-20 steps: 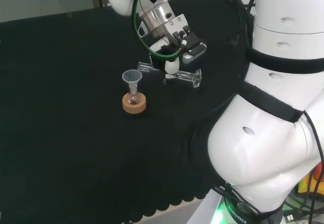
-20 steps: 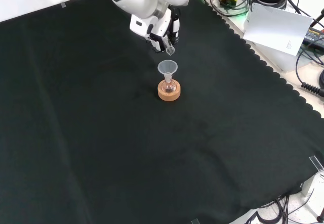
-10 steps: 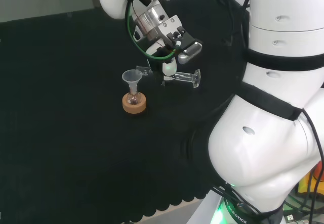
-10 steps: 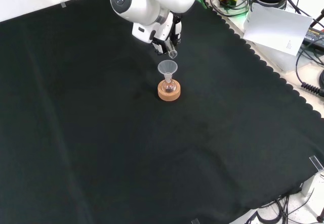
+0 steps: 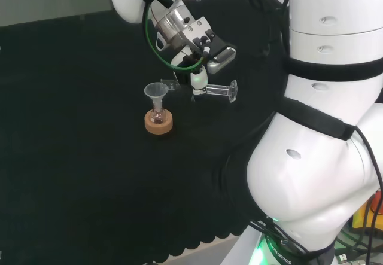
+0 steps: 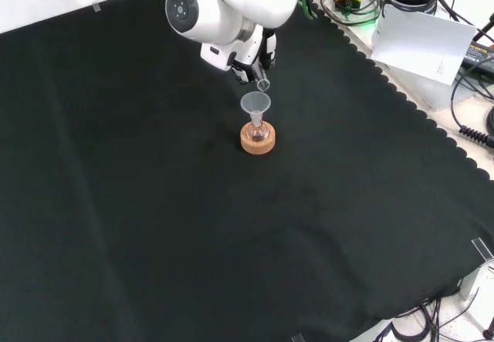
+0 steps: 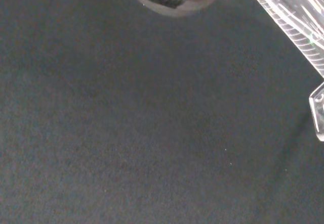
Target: Pour the water from the graduated cylinder into the round-bottom flask.
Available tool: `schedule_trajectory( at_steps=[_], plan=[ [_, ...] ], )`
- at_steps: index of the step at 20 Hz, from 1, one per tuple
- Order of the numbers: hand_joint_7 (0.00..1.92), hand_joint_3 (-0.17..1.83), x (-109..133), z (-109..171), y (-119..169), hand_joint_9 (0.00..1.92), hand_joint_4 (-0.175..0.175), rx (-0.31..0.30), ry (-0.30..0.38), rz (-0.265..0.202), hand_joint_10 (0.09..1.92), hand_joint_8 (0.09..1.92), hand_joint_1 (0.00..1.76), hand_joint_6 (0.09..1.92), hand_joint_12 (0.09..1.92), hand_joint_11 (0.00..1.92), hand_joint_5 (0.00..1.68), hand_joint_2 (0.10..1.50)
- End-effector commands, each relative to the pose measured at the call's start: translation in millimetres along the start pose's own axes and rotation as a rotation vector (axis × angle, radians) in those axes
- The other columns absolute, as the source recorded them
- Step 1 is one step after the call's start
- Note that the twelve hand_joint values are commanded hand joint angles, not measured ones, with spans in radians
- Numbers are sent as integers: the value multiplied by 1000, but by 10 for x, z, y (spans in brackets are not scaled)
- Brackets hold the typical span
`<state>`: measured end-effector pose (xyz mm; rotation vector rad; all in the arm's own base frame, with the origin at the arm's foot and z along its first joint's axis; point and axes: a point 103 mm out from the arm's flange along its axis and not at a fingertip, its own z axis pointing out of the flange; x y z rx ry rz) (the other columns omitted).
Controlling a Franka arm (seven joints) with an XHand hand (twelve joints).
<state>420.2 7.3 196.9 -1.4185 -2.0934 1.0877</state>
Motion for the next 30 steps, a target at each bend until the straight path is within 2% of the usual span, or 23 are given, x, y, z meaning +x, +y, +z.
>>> schedule_trajectory(
  at_steps=[1, 30],
  plan=[
    [1292, -3, 21, -40, -1, 1645, -175, 47, -21, 16, 87, 521, 1303, 568, 784, 1212, 1235, 998],
    [1294, -2, 17, -282, -53, 1650, -175, 190, -60, 87, 87, 516, 1303, 564, 779, 1209, 1237, 997]
  ],
)
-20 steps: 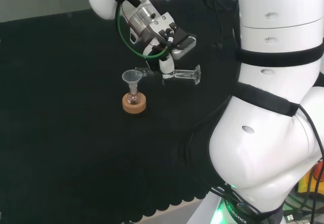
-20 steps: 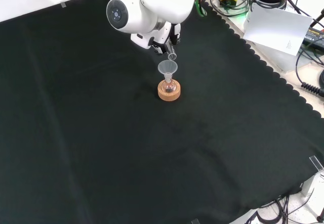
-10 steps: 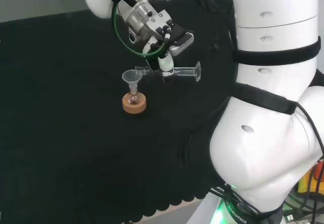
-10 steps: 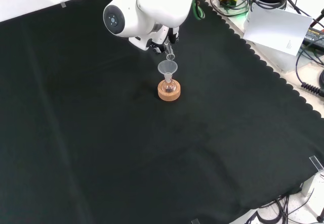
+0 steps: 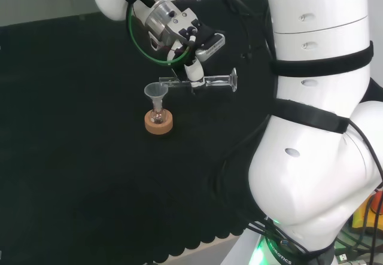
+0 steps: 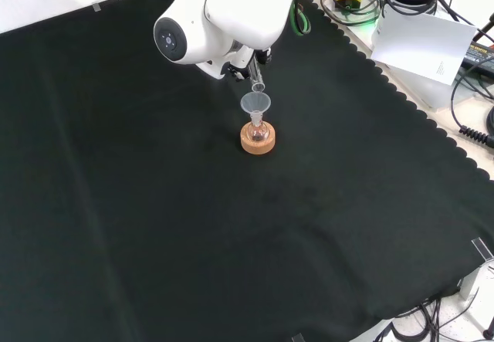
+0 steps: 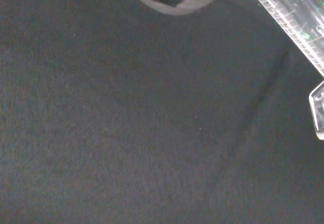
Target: Pour the water from the graduated cylinder into the round-bottom flask.
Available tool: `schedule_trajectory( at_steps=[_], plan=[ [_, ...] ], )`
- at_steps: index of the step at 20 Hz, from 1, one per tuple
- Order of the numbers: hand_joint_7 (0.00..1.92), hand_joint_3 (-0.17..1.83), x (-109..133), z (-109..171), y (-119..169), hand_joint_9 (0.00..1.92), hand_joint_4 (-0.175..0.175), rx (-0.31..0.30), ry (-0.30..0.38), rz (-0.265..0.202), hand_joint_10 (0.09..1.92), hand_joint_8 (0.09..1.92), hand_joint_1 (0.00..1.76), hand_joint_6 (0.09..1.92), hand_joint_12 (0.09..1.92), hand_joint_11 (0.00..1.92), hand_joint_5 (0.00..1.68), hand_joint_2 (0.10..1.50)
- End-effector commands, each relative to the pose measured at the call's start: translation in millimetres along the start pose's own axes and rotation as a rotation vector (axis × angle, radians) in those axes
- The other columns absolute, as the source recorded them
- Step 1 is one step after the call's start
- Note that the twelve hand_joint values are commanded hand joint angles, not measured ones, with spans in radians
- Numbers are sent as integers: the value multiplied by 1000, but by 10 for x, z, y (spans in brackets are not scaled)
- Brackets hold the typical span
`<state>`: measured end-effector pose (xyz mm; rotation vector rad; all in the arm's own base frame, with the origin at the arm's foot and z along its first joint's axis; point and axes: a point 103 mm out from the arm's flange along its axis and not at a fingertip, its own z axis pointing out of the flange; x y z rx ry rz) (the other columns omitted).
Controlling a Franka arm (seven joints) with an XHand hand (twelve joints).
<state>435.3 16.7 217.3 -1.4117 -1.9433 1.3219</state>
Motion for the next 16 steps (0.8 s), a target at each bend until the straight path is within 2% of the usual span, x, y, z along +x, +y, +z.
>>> schedule_trajectory(
  at_steps=[1, 9, 16],
  plan=[
    [1294, -2, 17, -18, -9, 1651, -175, 21, -2, 9, 87, 516, 1303, 564, 779, 1209, 1237, 997],
    [1295, -2, 42, -56, -20, 1652, -175, 65, -10, 22, 87, 515, 1303, 563, 777, 1207, 1237, 997],
    [1295, -2, 42, -56, -34, 1652, -175, 80, -13, 31, 87, 514, 1303, 562, 776, 1206, 1238, 997]
  ],
)
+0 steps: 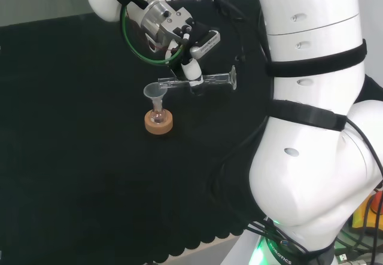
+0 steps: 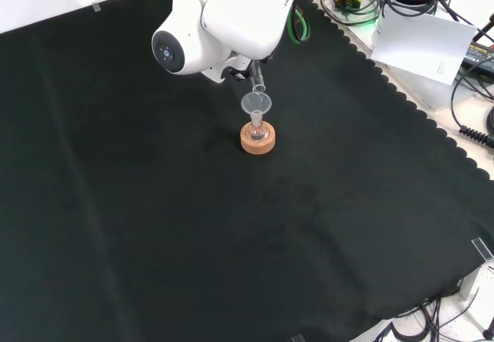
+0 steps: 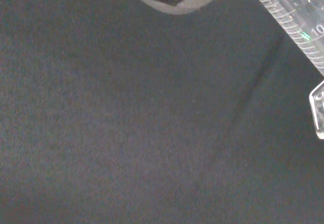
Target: Pour the water from the graduated cylinder into the round-bottom flask.
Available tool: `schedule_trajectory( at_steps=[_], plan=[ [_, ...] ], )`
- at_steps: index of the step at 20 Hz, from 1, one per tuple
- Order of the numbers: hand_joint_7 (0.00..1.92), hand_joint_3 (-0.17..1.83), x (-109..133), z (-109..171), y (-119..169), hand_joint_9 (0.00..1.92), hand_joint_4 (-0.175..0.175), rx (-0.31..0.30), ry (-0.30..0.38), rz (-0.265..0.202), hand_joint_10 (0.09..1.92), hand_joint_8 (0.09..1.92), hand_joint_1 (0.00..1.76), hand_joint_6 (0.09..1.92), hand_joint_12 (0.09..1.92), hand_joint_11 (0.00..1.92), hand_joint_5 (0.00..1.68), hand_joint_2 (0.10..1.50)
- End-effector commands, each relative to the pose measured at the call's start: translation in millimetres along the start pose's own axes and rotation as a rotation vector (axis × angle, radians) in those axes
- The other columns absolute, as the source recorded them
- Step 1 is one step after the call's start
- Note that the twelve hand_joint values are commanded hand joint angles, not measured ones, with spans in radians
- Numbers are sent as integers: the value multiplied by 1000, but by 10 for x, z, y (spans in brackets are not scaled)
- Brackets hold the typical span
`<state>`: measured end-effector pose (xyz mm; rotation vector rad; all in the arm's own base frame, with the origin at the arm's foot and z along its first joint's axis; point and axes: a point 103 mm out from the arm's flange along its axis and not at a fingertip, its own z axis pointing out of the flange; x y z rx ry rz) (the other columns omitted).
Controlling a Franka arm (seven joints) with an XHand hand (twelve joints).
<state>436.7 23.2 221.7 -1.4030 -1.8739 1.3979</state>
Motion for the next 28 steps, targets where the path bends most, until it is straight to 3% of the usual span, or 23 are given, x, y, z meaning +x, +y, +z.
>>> schedule_trajectory(
  at_steps=[1, 14, 28],
  plan=[
    [1295, -2, 0, 7, -7, 1653, -175, 17, -3, 8, 87, 514, 1303, 562, 776, 1205, 1238, 997],
    [1296, -2, -12, -30, -65, 1654, -175, 70, -14, 31, 87, 513, 1303, 561, 774, 1202, 1238, 997],
    [1297, -2, 8, -53, -87, 1655, -175, 66, -14, 27, 87, 512, 1303, 560, 772, 1199, 1239, 996]
  ],
)
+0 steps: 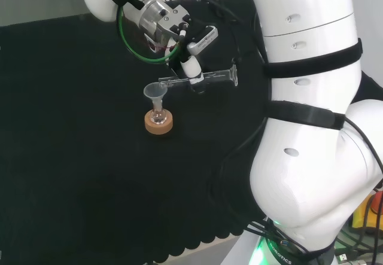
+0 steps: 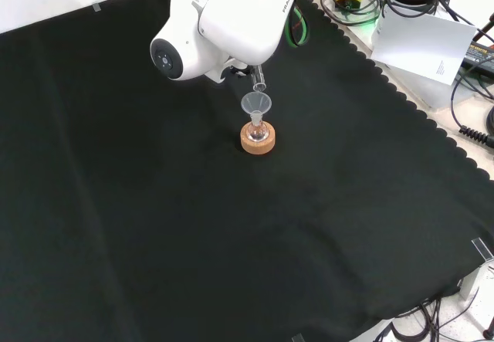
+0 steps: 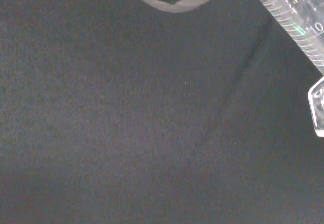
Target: Pour the water from the graduated cylinder into the round-bottom flask.
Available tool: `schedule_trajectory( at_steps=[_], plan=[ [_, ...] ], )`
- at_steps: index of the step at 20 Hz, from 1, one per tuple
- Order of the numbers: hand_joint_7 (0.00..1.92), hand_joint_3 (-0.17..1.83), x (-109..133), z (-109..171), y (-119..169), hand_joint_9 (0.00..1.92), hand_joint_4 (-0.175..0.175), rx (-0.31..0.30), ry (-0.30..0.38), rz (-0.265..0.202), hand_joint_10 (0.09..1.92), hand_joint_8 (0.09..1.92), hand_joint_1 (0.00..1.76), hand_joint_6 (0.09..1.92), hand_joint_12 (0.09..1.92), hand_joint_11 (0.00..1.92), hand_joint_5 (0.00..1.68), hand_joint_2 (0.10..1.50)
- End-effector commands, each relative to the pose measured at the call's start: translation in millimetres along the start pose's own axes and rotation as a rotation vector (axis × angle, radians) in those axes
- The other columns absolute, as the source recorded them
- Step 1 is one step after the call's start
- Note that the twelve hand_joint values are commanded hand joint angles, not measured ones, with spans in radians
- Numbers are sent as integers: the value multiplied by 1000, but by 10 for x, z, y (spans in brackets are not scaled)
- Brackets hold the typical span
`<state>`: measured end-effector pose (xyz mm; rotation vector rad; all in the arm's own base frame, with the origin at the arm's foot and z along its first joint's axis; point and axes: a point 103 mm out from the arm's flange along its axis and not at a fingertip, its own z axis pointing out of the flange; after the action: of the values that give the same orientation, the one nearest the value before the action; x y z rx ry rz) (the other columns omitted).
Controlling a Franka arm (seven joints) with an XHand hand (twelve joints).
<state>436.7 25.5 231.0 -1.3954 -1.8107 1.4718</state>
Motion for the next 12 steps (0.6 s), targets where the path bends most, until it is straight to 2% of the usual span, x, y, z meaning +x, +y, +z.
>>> schedule_trajectory(
  at_steps=[1, 6, 8, 12],
  plan=[
    [1297, -2, 9, -4, -7, 1655, -175, 4, 2, -2, 87, 512, 1303, 560, 772, 1199, 1239, 996],
    [1297, -2, 37, -14, -2, 1656, -175, 0, 1, -6, 87, 511, 1303, 559, 771, 1199, 1239, 996],
    [1297, -2, 59, -42, -20, 1656, -175, -55, 3, -16, 87, 511, 1303, 559, 771, 1199, 1239, 996],
    [1297, -2, 54, -53, -44, 1656, -175, -110, 25, -51, 87, 511, 1303, 559, 771, 1199, 1239, 996]
  ],
)
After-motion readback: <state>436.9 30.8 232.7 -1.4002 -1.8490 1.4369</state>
